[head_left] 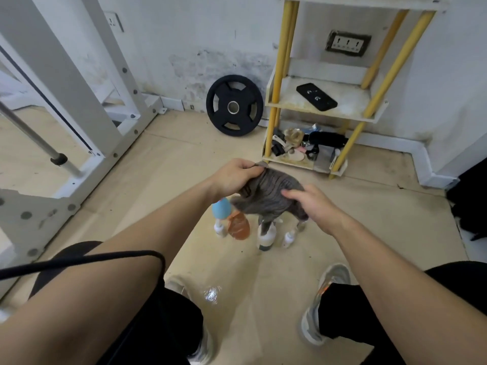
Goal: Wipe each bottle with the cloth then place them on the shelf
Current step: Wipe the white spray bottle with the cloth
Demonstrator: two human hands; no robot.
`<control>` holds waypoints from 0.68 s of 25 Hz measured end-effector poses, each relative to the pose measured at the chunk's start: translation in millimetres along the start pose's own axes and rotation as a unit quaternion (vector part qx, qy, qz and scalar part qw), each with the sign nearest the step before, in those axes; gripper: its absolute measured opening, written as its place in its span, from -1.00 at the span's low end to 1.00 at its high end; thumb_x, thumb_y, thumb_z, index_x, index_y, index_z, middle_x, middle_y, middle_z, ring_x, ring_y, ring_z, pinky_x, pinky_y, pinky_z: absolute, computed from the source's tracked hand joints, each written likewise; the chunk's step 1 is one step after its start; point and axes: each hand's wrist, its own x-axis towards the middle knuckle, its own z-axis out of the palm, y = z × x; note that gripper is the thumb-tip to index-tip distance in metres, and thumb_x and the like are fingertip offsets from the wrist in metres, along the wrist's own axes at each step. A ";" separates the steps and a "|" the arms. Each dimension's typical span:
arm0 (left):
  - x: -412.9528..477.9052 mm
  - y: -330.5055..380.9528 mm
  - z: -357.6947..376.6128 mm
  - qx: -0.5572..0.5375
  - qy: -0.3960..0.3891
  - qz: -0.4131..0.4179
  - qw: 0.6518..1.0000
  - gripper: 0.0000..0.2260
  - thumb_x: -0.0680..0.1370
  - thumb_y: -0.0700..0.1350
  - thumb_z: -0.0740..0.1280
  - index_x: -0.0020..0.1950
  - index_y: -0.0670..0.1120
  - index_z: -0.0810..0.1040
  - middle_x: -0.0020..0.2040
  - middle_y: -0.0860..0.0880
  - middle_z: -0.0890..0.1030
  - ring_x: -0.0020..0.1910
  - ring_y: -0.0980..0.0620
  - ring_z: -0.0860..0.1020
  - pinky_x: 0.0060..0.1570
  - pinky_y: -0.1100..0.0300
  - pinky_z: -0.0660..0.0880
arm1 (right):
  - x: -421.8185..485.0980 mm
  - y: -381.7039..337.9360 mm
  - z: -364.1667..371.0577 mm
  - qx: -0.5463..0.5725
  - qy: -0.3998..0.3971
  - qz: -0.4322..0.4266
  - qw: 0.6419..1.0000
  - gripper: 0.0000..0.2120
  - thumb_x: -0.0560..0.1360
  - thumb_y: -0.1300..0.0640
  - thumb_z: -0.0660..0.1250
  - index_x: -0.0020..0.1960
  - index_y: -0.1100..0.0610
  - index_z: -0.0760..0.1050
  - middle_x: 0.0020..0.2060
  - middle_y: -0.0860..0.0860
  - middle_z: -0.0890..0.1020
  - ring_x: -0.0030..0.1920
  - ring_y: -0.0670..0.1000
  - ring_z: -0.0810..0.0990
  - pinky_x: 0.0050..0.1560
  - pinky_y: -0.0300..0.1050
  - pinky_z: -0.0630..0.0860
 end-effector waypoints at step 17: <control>46.8 -101.4 108.0 -0.237 0.000 -0.237 0.942 -0.79 0.65 0.05 0.25 0.09 -0.06 0.56 -0.02 -0.14 0.63 -0.18 -0.06 0.67 -0.11 -0.04 0.67 | 20.9 93.5 24.8 0.221 -0.011 0.120 0.968 -0.61 0.55 0.49 0.12 0.01 0.13 0.62 -0.13 0.08 0.68 -0.16 0.04 0.65 -0.30 -0.19 0.56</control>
